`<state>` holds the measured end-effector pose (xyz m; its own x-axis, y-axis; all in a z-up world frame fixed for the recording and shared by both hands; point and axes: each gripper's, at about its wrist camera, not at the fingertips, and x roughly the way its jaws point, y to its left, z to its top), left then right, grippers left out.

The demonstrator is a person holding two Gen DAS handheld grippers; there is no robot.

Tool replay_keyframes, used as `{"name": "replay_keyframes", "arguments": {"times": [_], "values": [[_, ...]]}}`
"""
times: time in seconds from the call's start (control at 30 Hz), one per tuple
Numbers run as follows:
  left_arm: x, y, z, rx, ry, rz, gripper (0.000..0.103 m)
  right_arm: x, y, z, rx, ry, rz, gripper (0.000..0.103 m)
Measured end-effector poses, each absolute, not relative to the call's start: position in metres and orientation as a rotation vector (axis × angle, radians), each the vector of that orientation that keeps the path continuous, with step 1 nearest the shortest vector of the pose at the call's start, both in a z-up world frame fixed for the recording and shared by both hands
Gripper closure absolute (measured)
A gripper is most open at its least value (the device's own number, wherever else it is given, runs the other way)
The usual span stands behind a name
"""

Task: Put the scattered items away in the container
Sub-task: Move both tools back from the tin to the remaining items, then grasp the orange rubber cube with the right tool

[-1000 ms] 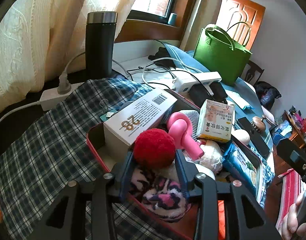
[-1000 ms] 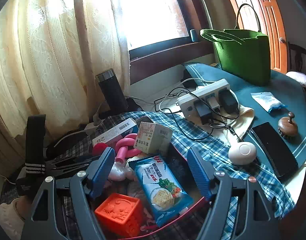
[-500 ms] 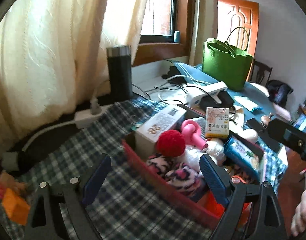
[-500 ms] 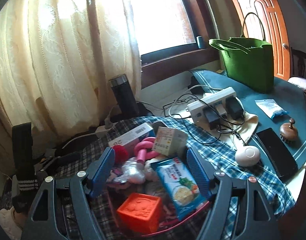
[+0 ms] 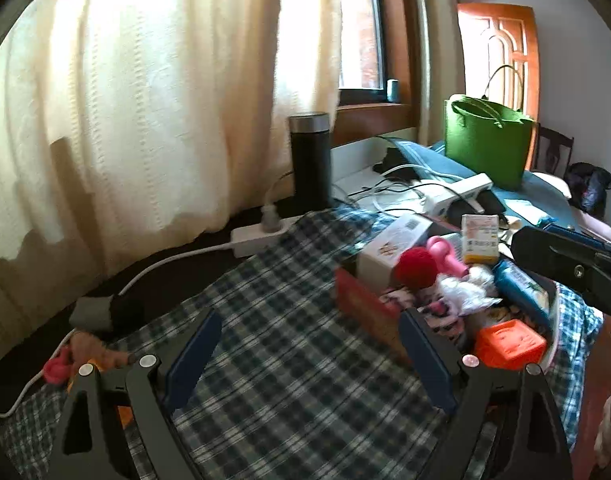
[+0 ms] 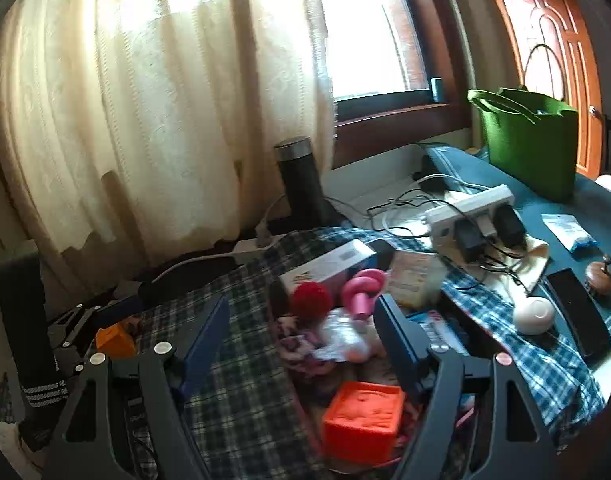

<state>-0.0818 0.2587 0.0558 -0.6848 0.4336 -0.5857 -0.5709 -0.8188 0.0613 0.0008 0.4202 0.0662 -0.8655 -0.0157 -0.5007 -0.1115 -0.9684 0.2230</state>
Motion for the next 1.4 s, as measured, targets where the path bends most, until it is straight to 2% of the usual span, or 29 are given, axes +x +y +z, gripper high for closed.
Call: {"name": "replay_keyframes", "arguments": {"times": [0.37, 0.67, 0.97, 1.1, 1.4], "values": [[-0.105, 0.169, 0.047, -0.879, 0.246, 2.538, 0.011, -0.029, 0.356, 0.058, -0.901, 0.328, 3.044, 0.025], [-0.141, 0.059, 0.038, -0.955, 0.065, 2.676, 0.011, -0.048, 0.311, 0.042, -1.014, 0.256, 3.09, 0.025], [-0.184, -0.051, 0.019, -1.071, -0.326, 2.765, 0.011, -0.063, 0.283, 0.028, -1.119, 0.21, 3.115, 0.025], [-0.188, -0.067, 0.012, -1.083, -0.411, 2.766, 0.011, -0.071, 0.258, 0.024, -1.181, 0.16, 3.167, 0.025], [-0.195, -0.072, -0.002, -1.123, -0.429, 2.736, 0.011, -0.098, 0.175, 0.003, -1.346, -0.025, 3.312, 0.023]]}}
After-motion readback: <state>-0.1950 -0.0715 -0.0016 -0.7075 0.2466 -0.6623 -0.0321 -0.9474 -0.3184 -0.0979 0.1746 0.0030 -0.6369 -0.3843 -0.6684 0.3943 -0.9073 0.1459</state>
